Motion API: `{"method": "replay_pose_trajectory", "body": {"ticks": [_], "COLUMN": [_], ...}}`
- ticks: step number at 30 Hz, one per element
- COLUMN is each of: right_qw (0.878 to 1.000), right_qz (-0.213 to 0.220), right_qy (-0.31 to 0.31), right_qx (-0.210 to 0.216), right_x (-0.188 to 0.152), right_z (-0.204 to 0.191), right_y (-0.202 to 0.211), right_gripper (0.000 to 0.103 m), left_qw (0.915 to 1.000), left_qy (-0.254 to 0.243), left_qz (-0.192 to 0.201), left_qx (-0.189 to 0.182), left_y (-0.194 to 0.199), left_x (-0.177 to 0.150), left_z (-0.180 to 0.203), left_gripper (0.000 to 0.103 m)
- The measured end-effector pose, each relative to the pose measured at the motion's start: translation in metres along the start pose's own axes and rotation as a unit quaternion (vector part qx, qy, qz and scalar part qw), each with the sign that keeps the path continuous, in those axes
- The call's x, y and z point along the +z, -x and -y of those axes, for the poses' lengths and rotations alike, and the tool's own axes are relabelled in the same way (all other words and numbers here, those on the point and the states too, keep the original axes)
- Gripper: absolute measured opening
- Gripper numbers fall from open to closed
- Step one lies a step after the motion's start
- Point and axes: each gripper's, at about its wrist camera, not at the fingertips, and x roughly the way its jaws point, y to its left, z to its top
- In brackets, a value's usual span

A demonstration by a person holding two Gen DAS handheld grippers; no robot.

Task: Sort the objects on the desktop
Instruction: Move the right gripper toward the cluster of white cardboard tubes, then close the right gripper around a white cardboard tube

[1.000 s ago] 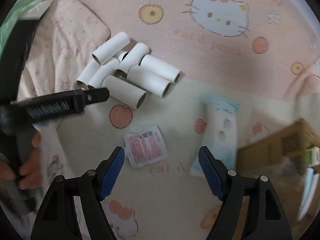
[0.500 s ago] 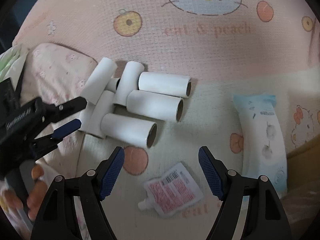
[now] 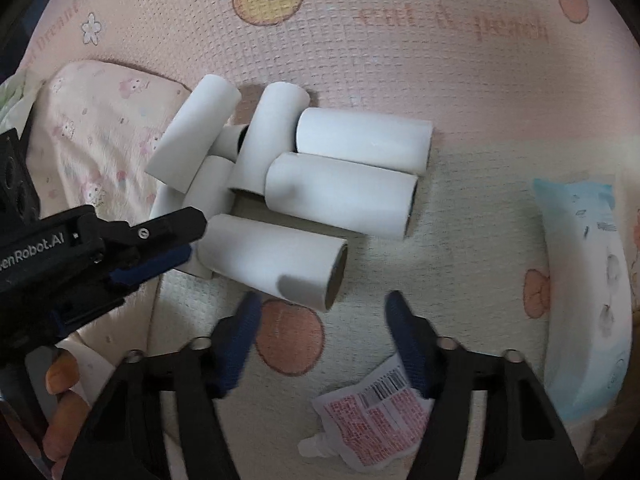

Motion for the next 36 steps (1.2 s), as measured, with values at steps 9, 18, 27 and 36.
{"method": "replay_pose_trajectory", "body": {"ticks": [9,18,27,36], "right_qw": [1.000,0.999,0.998,0.998], "right_qz": [-0.010,-0.024,-0.031,-0.026], "right_qy": [-0.006,0.005,-0.018,-0.022], "right_qx": [0.019,0.043,0.046,0.049], "right_x": [0.007,0.011,0.005,-0.011], "right_z": [0.004,0.001,0.011,0.023], "right_y": [-0.001,-0.009,-0.003,0.046], "right_gripper": [0.042,0.032,0.032,0.028], "left_qw": [0.9997,0.9999,0.9997,0.9800], "left_qy": [-0.009,0.005,0.003,-0.122], "left_qz": [-0.002,-0.003,-0.025,-0.114], "left_qx": [0.024,0.015,0.000,-0.108], "left_y": [-0.009,-0.012,-0.015,-0.027], "left_x": [0.001,0.005,0.005,-0.028], "left_z": [0.006,0.002,-0.002,0.051], "left_gripper": [0.034,0.034,0.037,0.038]}}
